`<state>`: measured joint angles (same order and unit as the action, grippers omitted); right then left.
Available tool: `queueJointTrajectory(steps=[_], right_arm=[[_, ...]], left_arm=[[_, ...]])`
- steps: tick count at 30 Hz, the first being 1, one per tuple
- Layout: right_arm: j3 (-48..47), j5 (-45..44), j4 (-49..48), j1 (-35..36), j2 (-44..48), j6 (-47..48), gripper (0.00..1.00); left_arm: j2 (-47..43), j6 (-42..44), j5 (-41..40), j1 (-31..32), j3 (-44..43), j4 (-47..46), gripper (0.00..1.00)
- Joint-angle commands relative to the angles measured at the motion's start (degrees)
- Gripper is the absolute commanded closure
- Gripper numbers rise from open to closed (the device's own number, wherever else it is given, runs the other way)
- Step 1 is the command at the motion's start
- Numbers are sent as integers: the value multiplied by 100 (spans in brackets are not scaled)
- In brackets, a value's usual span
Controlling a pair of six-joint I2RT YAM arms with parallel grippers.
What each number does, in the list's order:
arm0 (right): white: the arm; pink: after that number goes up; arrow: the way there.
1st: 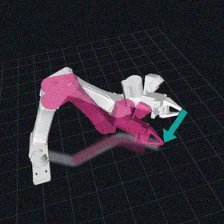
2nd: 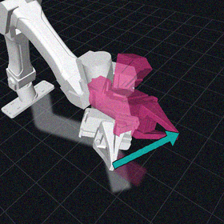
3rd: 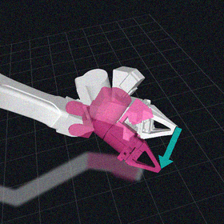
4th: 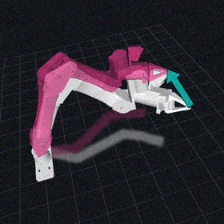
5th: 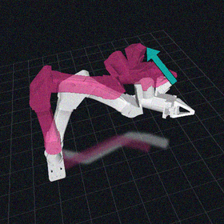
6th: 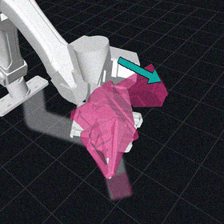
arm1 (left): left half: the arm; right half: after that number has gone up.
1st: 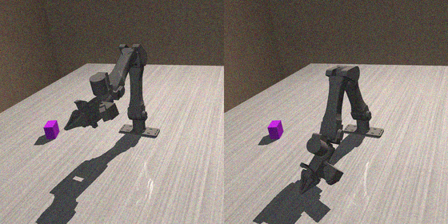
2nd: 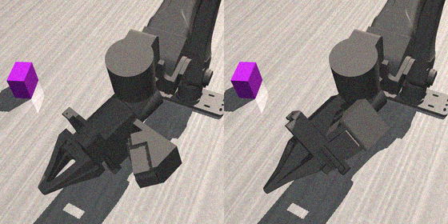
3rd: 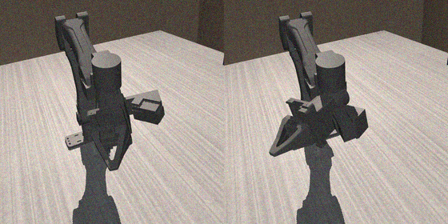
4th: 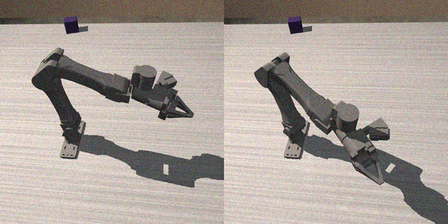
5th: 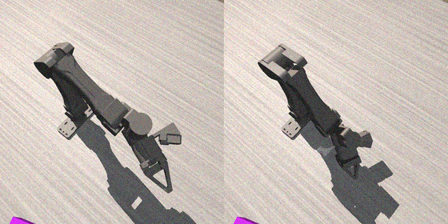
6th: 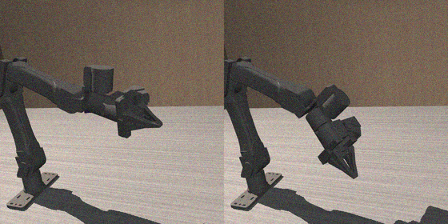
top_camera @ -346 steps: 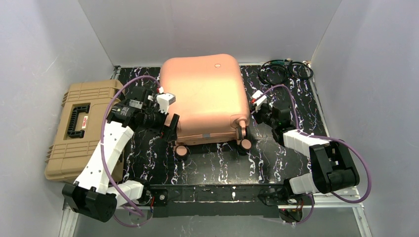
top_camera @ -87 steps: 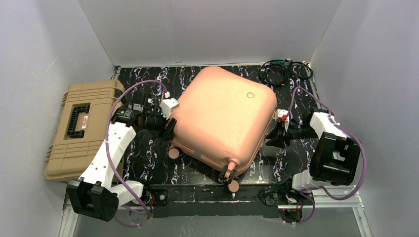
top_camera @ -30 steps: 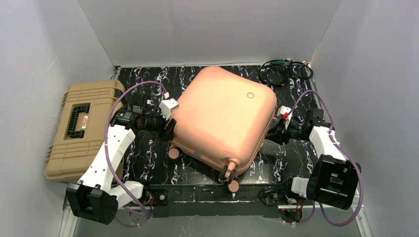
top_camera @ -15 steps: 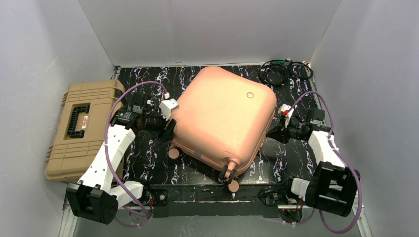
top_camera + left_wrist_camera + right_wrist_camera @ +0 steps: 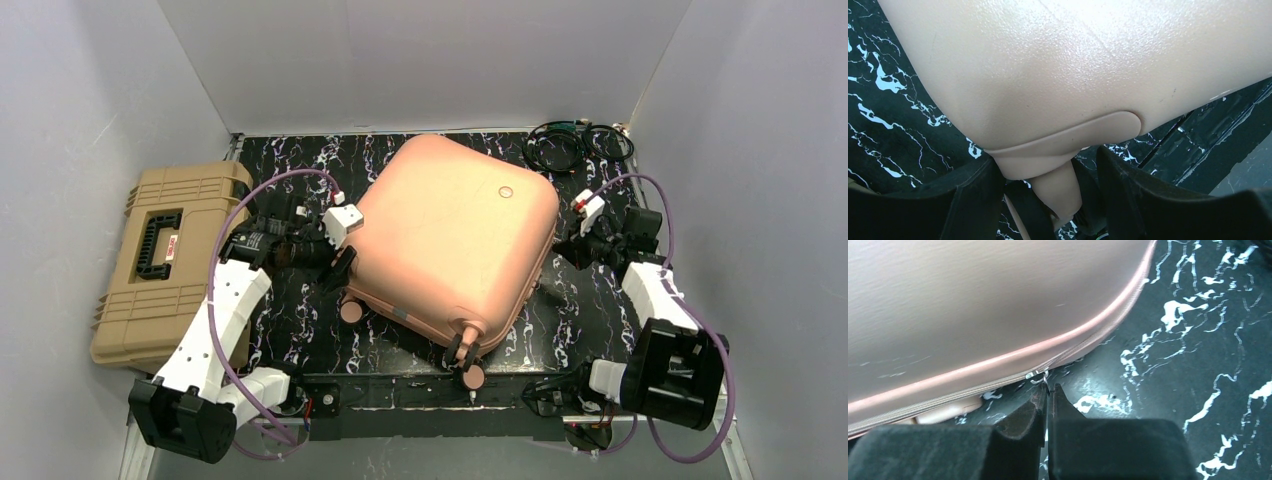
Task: Pack the luggage
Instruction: Zip the luggage at the center of the board.
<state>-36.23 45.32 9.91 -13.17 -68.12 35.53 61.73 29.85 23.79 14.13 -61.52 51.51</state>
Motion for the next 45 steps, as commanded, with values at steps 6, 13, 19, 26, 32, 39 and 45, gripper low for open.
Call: queueJointTrajectory(steps=[6, 13, 19, 26, 32, 39, 45], right_arm=[[-1133, -1292, -1783, -89, -1200, -949, 99], [-1706, -1553, -2251, 63, -1825, -1187, 99], [-2178, -1644, -2628, 417, -2537, -939, 99], [-2950, -1191, -2718, 666, -3423, -532, 99], [-3019, 0, -2600, 700, -3474, -219, 99], [-2434, 867, -2477, 902, -3018, 109, 99], [-1671, 981, -2451, 1088, -2390, 317, 99]], left_arm=[[-458, 629, -73, 11, 144, 993, 100], [-558, 900, -254, 11, 312, 867, 100], [-654, 1151, -264, 10, 436, 712, 100], [-625, 1339, -166, 11, 402, 618, 100], [-430, 1072, -964, 9, 496, 39, 100], [18, 988, -2289, -149, 519, -1160, 100], [747, 1116, -2664, -506, 57, -1835, 100]])
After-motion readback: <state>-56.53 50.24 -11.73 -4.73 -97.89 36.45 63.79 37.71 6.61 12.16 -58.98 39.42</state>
